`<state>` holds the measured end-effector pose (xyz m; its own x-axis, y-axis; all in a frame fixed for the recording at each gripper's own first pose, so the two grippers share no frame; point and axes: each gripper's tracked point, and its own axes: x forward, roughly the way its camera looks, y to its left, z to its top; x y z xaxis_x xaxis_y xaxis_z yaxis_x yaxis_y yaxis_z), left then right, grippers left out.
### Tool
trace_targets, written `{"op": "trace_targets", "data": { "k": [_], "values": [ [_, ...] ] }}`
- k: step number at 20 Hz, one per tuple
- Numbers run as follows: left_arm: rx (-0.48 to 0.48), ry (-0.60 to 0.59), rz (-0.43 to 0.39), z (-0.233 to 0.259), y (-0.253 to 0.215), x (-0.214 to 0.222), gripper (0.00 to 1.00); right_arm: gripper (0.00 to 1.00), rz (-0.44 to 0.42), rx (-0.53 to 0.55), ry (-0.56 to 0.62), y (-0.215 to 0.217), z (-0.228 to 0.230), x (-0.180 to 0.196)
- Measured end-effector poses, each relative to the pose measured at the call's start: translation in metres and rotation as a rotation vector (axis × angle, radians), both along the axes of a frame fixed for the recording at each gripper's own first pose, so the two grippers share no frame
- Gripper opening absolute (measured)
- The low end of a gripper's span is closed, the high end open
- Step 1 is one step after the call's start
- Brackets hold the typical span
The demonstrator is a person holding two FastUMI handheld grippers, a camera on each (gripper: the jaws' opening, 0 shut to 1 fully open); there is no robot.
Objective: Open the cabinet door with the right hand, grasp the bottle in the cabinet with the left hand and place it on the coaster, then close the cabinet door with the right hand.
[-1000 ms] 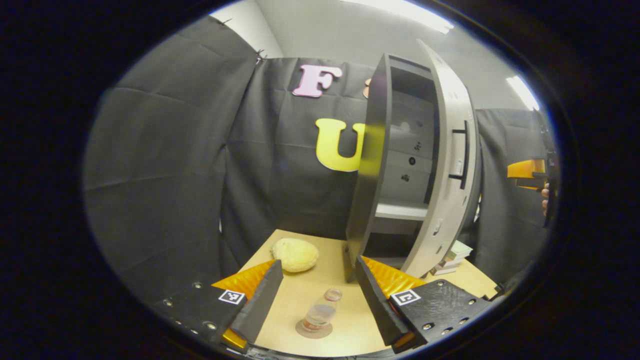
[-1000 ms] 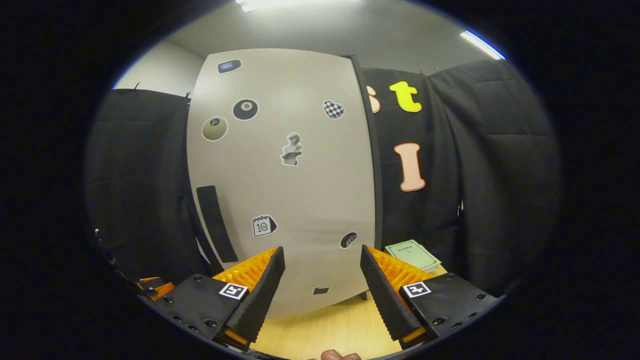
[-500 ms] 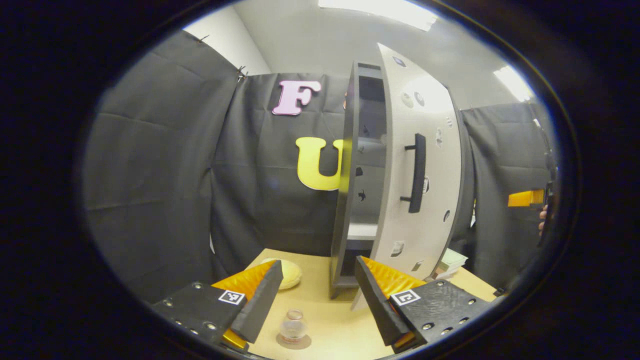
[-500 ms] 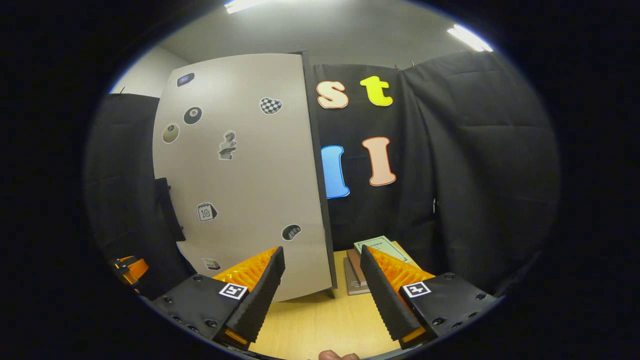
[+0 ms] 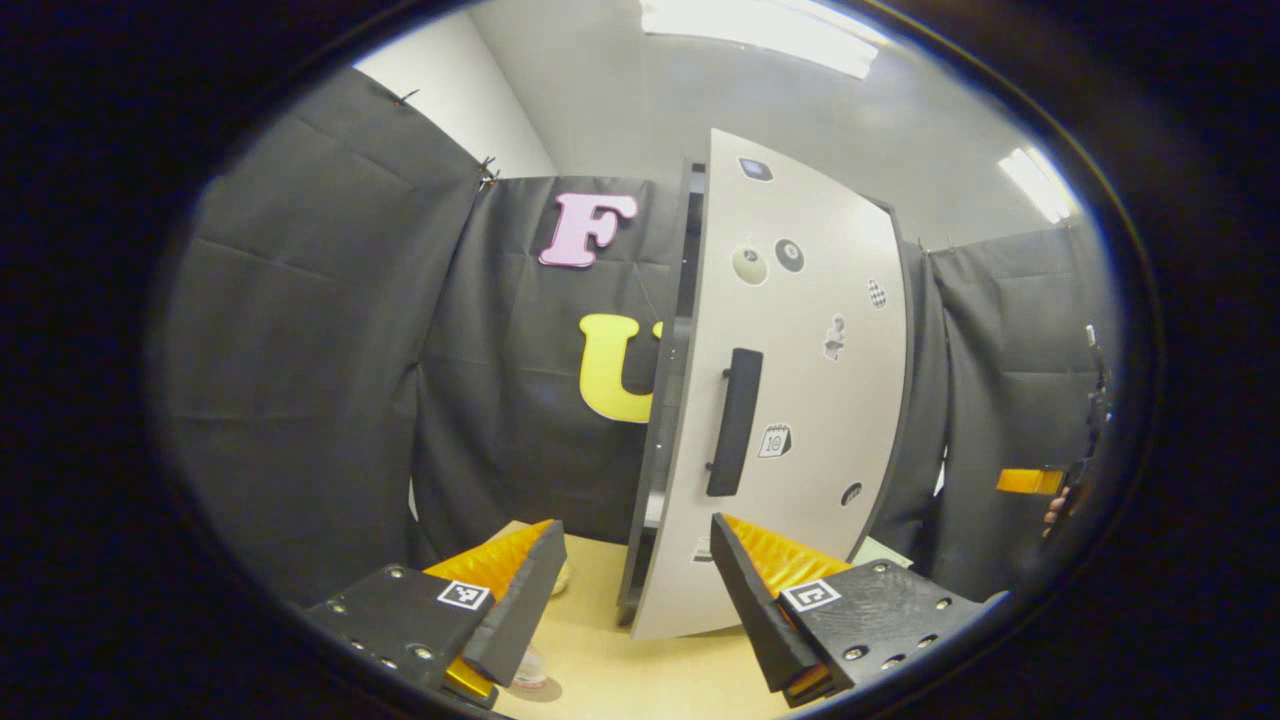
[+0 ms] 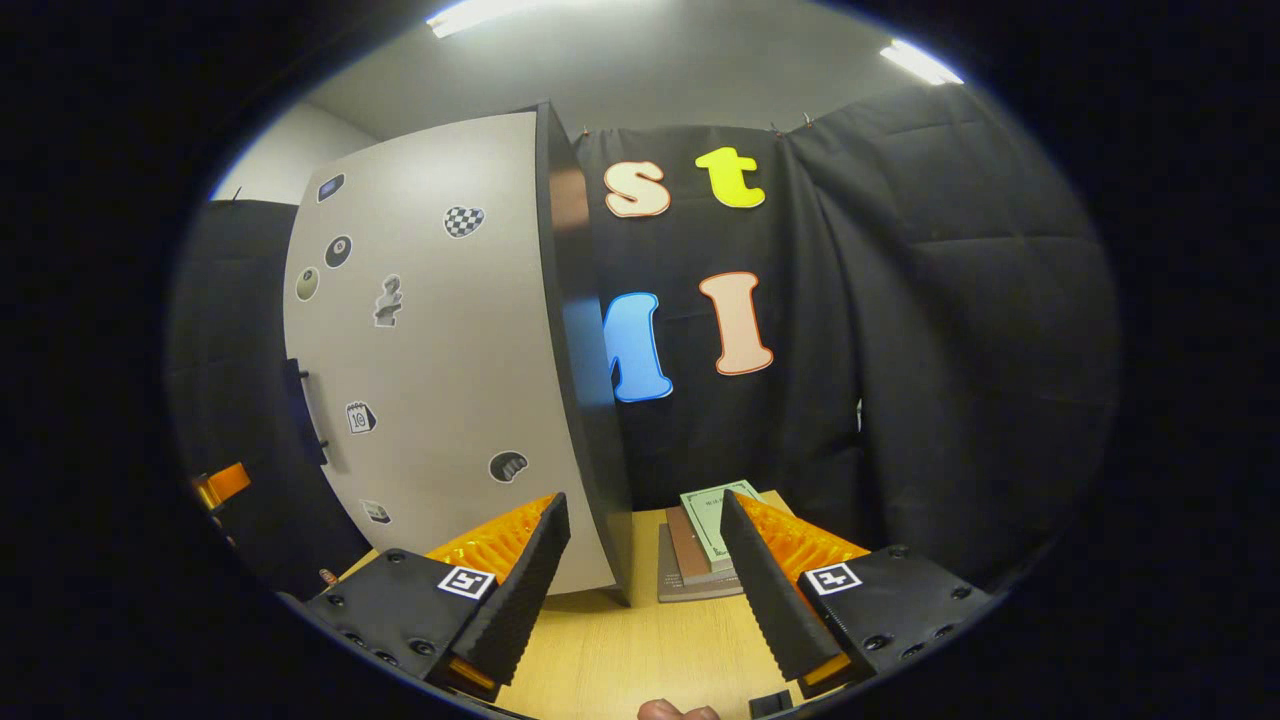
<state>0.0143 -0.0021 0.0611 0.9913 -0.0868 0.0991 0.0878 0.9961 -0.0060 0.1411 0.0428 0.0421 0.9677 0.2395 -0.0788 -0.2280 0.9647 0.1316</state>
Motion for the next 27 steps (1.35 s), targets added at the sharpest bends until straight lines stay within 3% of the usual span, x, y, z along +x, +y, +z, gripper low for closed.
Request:
{"op": "trace_targets", "data": {
  "k": [7,10,12,15,16,20,27],
  "values": [
    [0.057,-0.019,-0.003,0.012,-0.044,-0.001,0.87,0.97,0.054,-0.05,-0.108,-0.03,0.01,0.015],
    [0.027,-0.016,0.008,0.016,-0.055,-0.005,0.87,0.97,0.05,-0.079,-0.133,-0.039,0.013,0.017],
    [0.006,-0.025,0.013,0.019,-0.063,-0.008,0.92,0.97,0.051,-0.075,-0.139,-0.041,0.014,0.013],
    [0.015,-0.029,0.015,0.022,-0.073,-0.01,0.87,0.98,0.046,-0.053,-0.163,-0.046,0.018,0.008],
    [0.02,-0.031,0.014,0.022,-0.077,-0.012,0.9,0.98,0.048,-0.058,-0.17,-0.047,0.018,0.006],
    [0.02,-0.039,-0.008,0.019,-0.091,-0.019,0.87,0.98,0.099,-0.069,-0.166,-0.036,0.014,-0.001],
    [0.054,-0.028,-0.011,0.021,-0.072,-0.024,0.9,0.98,0.022,-0.09,-0.155,-0.04,0.015,-0.011]
  ]
}}
